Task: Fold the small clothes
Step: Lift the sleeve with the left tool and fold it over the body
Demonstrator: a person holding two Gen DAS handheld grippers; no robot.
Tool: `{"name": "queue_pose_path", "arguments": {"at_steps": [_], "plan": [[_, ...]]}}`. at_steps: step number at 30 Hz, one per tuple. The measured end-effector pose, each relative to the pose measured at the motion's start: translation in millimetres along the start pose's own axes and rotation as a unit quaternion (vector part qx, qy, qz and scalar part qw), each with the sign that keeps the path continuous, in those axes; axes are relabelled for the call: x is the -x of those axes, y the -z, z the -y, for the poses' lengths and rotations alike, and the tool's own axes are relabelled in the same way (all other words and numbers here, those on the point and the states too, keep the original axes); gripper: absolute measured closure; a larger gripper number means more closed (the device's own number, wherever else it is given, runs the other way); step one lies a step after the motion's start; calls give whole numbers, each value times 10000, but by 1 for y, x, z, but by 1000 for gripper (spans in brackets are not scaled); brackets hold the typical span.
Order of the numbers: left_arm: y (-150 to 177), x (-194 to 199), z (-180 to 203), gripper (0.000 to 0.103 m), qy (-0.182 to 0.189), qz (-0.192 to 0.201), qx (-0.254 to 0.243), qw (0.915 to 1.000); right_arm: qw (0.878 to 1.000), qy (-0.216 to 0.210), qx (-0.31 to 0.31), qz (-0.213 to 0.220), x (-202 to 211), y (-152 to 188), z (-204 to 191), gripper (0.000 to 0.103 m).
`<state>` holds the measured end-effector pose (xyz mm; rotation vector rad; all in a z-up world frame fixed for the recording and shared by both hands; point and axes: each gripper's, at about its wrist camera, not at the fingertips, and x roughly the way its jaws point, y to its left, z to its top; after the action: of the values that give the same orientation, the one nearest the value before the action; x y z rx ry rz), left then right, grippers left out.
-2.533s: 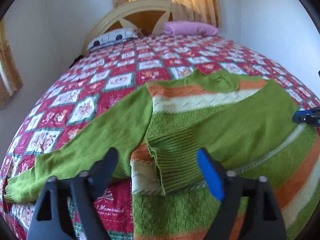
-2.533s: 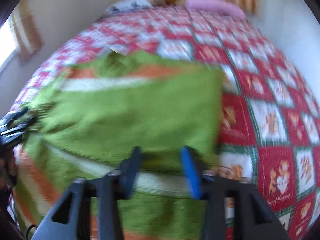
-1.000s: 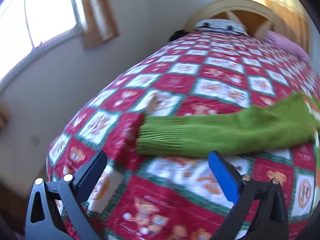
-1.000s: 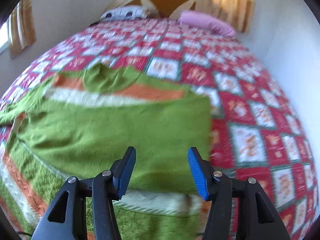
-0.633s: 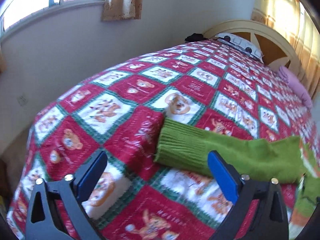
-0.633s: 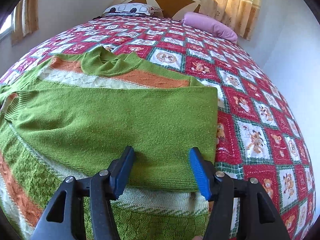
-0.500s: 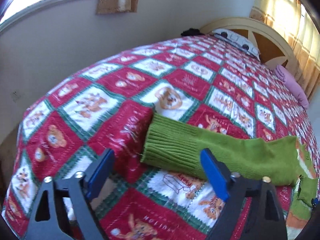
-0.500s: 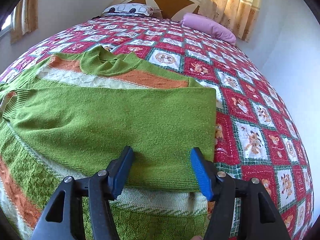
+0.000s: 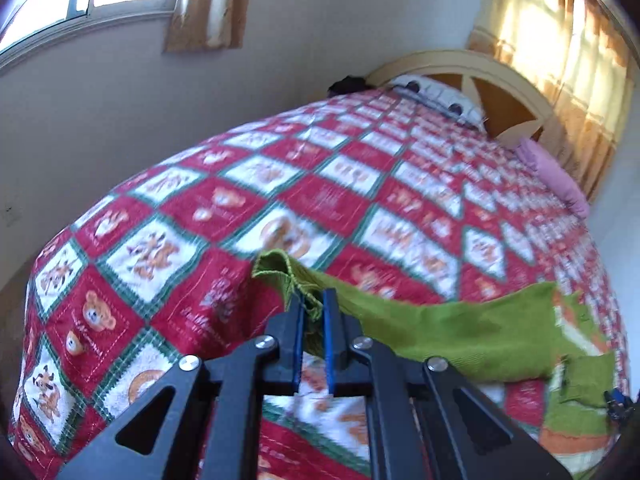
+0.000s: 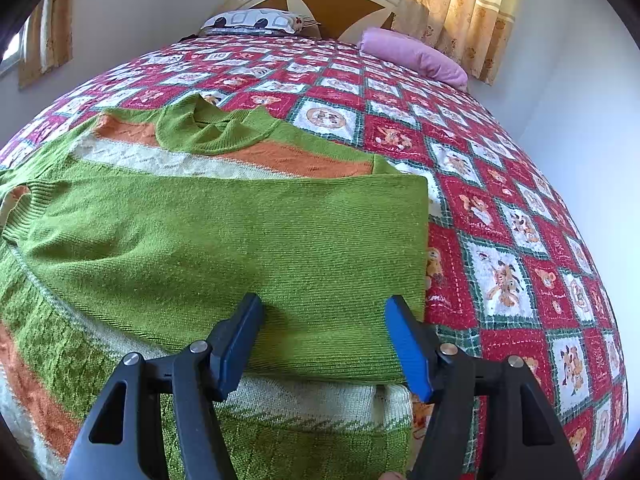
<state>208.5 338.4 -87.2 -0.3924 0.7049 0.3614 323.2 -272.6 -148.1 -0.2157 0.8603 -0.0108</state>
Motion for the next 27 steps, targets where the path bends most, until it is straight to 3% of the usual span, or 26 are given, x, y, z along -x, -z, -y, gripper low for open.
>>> {"name": "queue_pose_path", "arguments": {"at_steps": [8,13,20,27], "plan": [[-32,47,41,94,670,380,55,9970,9980,-152,-211,569,53,-7,16,38],[-56,76,72,94,1122,620,147,9916,9971,-249,-253,674,78,-6,26,38],[-74,113,143,94,1691,1027,-404,9794,9955,-388,-303,805,105,7,27,38],[-65,132,214,94,2211,1102,-969,9641,9949,-501,-225,840,125,20,25,38]]}}
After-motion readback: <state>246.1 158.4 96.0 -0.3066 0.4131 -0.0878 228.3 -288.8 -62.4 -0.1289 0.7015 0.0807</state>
